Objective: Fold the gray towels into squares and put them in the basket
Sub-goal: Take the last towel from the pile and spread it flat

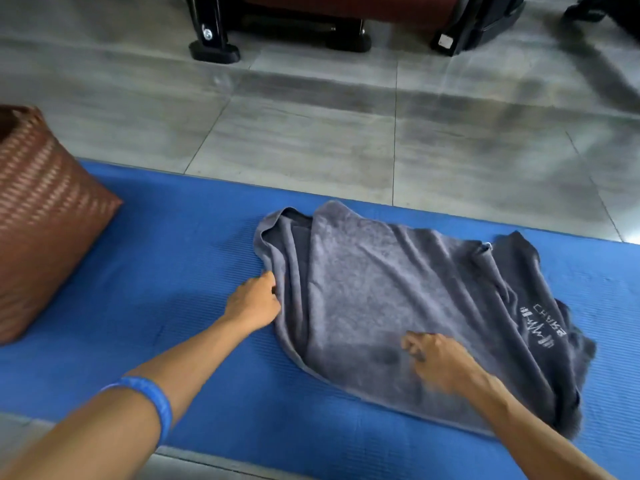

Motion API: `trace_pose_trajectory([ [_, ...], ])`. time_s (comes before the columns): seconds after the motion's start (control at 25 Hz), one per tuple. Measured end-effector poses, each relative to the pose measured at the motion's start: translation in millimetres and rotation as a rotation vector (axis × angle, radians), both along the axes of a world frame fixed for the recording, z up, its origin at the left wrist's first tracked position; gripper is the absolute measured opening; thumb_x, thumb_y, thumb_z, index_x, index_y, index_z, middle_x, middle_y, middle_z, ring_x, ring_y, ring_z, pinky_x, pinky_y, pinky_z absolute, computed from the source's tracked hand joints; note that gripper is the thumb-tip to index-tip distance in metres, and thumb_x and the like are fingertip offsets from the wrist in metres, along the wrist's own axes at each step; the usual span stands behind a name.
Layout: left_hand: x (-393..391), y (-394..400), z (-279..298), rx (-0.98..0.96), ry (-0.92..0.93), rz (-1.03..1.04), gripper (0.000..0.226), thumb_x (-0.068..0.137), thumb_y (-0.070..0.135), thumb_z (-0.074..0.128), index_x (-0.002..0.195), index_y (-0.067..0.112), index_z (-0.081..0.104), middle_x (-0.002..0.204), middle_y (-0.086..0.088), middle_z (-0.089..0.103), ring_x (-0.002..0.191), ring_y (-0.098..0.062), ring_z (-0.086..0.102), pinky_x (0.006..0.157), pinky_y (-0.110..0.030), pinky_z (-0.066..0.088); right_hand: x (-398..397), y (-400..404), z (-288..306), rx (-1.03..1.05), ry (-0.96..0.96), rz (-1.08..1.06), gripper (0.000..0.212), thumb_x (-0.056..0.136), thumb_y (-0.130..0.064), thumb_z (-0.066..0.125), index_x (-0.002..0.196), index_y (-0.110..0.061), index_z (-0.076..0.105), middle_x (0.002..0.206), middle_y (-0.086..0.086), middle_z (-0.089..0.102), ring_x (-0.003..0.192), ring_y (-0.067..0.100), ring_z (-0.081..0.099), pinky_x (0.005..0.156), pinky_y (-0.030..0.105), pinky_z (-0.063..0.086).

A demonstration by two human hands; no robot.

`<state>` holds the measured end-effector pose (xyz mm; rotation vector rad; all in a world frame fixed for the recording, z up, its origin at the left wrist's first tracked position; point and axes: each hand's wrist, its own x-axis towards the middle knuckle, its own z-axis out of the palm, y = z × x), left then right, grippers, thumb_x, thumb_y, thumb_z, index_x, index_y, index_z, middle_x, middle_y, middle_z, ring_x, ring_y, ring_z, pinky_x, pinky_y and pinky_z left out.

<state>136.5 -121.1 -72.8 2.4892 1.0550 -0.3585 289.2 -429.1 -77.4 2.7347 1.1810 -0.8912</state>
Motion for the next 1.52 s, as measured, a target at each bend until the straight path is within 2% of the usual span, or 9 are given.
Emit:
trace_pose_trajectory([
  [0.2, -7, 39, -26, -0.234, 0.044, 0.187, 0.055, 0.09, 0.003, 0.042, 0.145, 0.013, 0.038, 0.149, -0.011, 0.043, 0.134, -0.03, 0.042, 0.109, -0.039, 0.036, -50, 61, 0, 0.139, 0.275, 0.196, 0.062, 0.089, -0.026, 0.057, 0.147, -0.033, 0.037, 0.153, -0.015, 0.035, 0.138, 0.011, 0.038, 0.111, 0.027, 0.034],
  [0.48, 19, 32, -43, -0.654, -0.228, 0.501, 0.054, 0.081, 0.018, 0.068, 0.131, 0.026, 0.048, 0.124, -0.002, 0.06, 0.11, -0.021, 0.06, 0.089, -0.037, 0.054, -74, 67, -24, 0.044, 0.329, 0.269, 0.076, 0.087, -0.034, 0.06, 0.153, -0.039, 0.023, 0.163, -0.018, 0.008, 0.15, 0.008, 0.003, 0.123, 0.039, 0.01],
  [0.6, 29, 21, -42, -0.605, -0.332, 0.533, 0.013, 0.082, 0.02, 0.069, 0.093, 0.013, 0.064, 0.092, 0.002, 0.066, 0.081, -0.013, 0.058, 0.064, -0.024, 0.045, -81, 69, -26, 0.044, 0.327, 0.234, 0.075, 0.087, -0.034, 0.058, 0.153, -0.039, 0.022, 0.162, -0.021, 0.007, 0.15, 0.007, 0.002, 0.122, 0.044, 0.013],
  [0.72, 21, 21, -30, -0.574, -0.639, 0.704, 0.028, 0.077, 0.008, 0.068, 0.062, 0.01, 0.044, 0.06, 0.001, 0.044, 0.057, -0.014, 0.038, 0.047, -0.024, 0.029, -82, 73, -25, 0.06, 0.297, 0.228, 0.073, 0.087, -0.035, 0.057, 0.152, -0.037, 0.025, 0.16, -0.023, 0.01, 0.147, 0.007, 0.007, 0.119, 0.042, 0.018],
  [0.92, -54, 58, -19, -0.633, -0.859, 1.009, 0.034, 0.076, -0.006, 0.068, 0.075, 0.02, 0.045, 0.079, -0.003, 0.052, 0.064, -0.014, 0.047, 0.055, -0.028, 0.035, -78, 80, -28, 0.098, 0.301, 0.151, 0.066, 0.087, -0.04, 0.057, 0.148, -0.033, 0.033, 0.147, -0.022, 0.026, 0.137, 0.01, 0.023, 0.114, 0.042, 0.025],
  [1.04, -99, 60, -23, -0.703, -0.843, 0.958, 0.03, 0.082, -0.006, 0.068, 0.077, 0.019, 0.052, 0.082, -0.003, 0.057, 0.067, -0.014, 0.051, 0.058, -0.027, 0.038, -81, 81, -30, 0.112, 0.252, 0.159, 0.062, 0.087, -0.041, 0.057, 0.145, -0.035, 0.037, 0.145, -0.022, 0.029, 0.135, 0.012, 0.028, 0.11, 0.041, 0.031],
  [1.16, -117, 60, -40, -0.298, -0.296, 0.799, 0.023, 0.077, -0.002, 0.066, 0.077, 0.021, 0.059, 0.094, -0.011, 0.066, 0.07, -0.018, 0.056, 0.062, -0.027, 0.046, -81, 78, -33, 0.158, 0.276, 0.161, 0.053, 0.087, -0.037, 0.06, 0.139, -0.035, 0.047, 0.149, -0.019, 0.032, 0.137, 0.012, 0.03, 0.111, 0.035, 0.031],
  [1.28, -84, 48, -25, -0.003, 0.065, 0.354, 0.027, 0.076, 0.019, 0.065, 0.101, 0.029, 0.061, 0.119, -0.002, 0.055, 0.104, -0.027, 0.055, 0.088, -0.038, 0.049, -70, 70, -26, 0.245, 0.353, 0.055, 0.045, 0.09, -0.025, 0.061, 0.134, -0.025, 0.055, 0.145, -0.01, 0.046, 0.132, 0.01, 0.042, 0.103, 0.012, 0.027],
  [1.52, 51, -36, 53, -0.226, -0.134, -0.273, 0.026, 0.087, 0.025, 0.065, 0.112, 0.028, 0.059, 0.126, 0.007, 0.051, 0.106, -0.016, 0.055, 0.091, -0.031, 0.044, -26, 19, -13, 0.342, 0.255, -0.25, 0.033, 0.092, -0.019, 0.059, 0.126, -0.019, 0.061, 0.133, -0.004, 0.058, 0.117, 0.015, 0.057, 0.092, 0.017, 0.039],
])
